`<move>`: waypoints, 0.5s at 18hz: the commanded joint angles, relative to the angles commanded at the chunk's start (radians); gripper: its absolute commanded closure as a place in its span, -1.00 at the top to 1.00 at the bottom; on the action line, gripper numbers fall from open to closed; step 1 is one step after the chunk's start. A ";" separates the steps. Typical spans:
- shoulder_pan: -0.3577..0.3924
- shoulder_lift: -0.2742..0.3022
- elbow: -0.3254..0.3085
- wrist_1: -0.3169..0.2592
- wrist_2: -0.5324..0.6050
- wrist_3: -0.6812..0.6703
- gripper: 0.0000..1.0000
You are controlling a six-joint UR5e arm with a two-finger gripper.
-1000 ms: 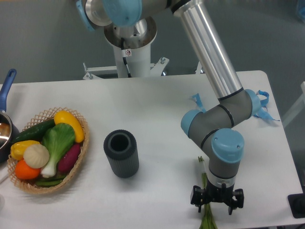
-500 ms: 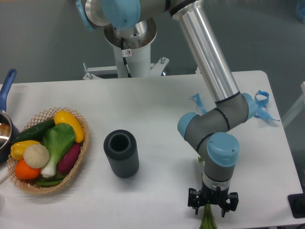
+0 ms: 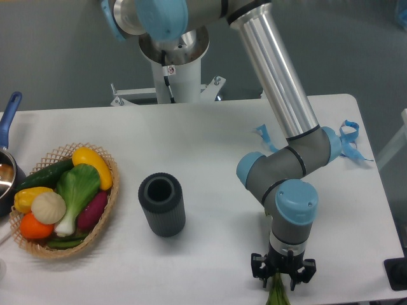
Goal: Insert the flowers into the vase
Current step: 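Lower the gripper and close it around the tulip stems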
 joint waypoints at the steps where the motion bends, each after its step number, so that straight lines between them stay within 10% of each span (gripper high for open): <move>1: 0.000 0.000 0.000 0.000 0.000 0.000 -0.33; 9: 0.000 0.009 0.000 0.002 -0.003 0.000 -1.00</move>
